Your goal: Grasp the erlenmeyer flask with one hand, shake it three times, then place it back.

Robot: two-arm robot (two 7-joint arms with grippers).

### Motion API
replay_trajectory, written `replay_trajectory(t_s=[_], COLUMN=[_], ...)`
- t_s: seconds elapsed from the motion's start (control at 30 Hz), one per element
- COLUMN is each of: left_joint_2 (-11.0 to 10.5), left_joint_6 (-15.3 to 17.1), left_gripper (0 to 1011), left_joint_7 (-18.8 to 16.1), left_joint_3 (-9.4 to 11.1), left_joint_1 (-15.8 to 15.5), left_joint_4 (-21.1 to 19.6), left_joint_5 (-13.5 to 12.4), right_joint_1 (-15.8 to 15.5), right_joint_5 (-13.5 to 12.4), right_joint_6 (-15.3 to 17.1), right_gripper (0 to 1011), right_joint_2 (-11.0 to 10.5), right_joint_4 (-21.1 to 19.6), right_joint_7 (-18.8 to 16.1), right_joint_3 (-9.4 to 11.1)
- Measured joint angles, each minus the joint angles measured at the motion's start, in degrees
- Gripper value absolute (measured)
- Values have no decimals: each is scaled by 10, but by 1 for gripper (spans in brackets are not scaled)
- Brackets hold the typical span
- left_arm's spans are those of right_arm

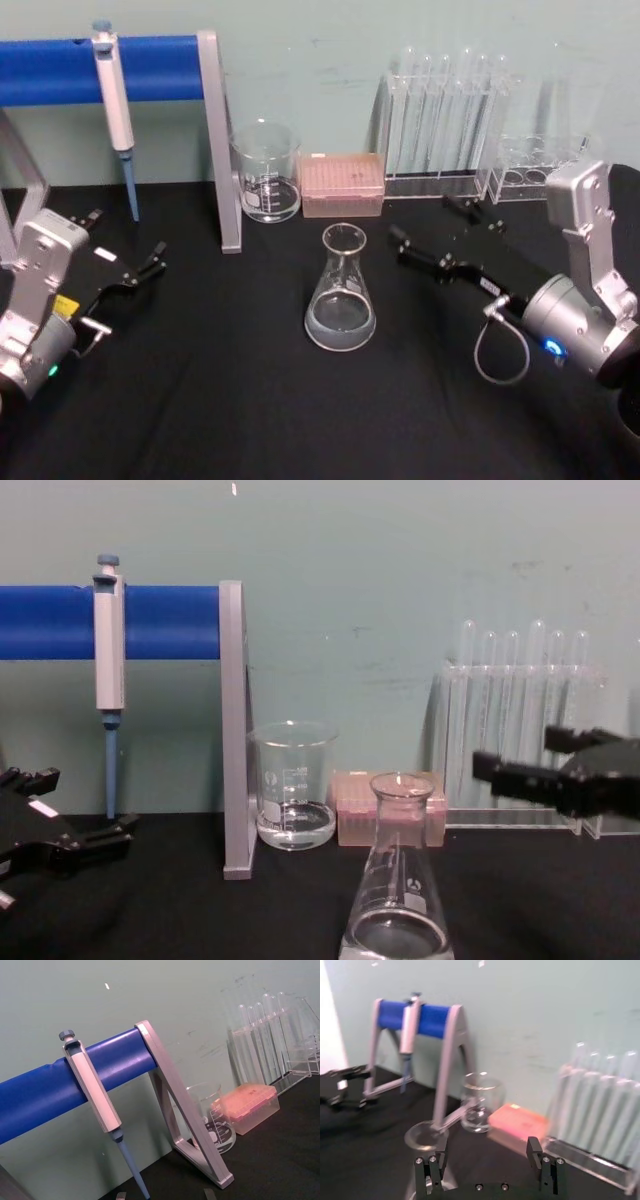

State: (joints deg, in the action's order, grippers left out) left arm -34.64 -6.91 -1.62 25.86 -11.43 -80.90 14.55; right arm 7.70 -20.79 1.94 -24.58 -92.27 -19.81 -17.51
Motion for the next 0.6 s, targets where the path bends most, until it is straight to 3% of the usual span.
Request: replay_trajectory(t_s=[0.4, 0.6], left_joint_2=[0, 0], left_joint_6=[0, 0], left_gripper=[1001, 1001], left_joint_7=[0, 0], left_joint_3=[0, 0], left_joint_1=[0, 0], left_joint_4=[0, 0], left_joint_5=[0, 0], right_joint_1=[20, 33], right_joint_5=[47, 77], right_joint_6=[-24, -42], right_gripper=[1000, 1000], right_joint_2=[66, 103], right_joint_4=[57, 111], right_joint_7=[85, 122], right_joint_3=[22, 25])
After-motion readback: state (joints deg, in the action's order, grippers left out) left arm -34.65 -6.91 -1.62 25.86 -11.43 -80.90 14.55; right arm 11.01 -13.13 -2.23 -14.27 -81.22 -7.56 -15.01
